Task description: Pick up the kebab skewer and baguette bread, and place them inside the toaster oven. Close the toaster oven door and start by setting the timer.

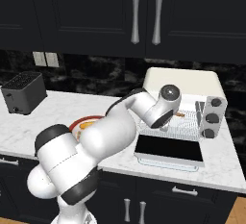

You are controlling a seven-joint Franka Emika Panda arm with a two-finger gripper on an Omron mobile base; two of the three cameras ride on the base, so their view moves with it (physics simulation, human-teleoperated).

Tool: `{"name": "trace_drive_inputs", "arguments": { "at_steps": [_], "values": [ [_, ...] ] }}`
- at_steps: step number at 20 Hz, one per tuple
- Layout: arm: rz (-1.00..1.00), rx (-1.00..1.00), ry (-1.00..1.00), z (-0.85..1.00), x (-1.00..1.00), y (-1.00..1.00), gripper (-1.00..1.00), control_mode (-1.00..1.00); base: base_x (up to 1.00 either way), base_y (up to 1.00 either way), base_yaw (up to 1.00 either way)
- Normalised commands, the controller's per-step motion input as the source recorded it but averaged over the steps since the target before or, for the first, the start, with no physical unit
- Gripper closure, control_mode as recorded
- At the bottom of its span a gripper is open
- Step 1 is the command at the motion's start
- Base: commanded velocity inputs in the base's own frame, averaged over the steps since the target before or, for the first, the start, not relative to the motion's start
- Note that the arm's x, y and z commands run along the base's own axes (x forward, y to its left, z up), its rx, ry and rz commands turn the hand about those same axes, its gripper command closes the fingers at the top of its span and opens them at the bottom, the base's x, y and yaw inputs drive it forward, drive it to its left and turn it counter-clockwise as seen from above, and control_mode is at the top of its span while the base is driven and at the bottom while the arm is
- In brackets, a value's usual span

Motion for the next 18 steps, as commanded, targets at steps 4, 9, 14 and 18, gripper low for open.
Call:
{"name": "trace_drive_inputs", "arguments": {
  "at_steps": [4,9,14,18],
  "values": [
    [0.08,0.0,0.0,-0.12,0.14,-0.11,1.0,-1.0,0.0,0.0,0.0],
    [0.06,0.0,0.0,-0.16,0.14,-0.09,1.0,-1.0,0.0,0.0,0.0],
    [0.03,0.0,0.0,-0.13,0.18,-0.08,1.0,-1.0,0.0,0.0,0.0],
    [0.0,0.0,0.0,-0.22,0.07,-0.05,1.0,-1.0,0.0,0.0,0.0]
  ]
}}
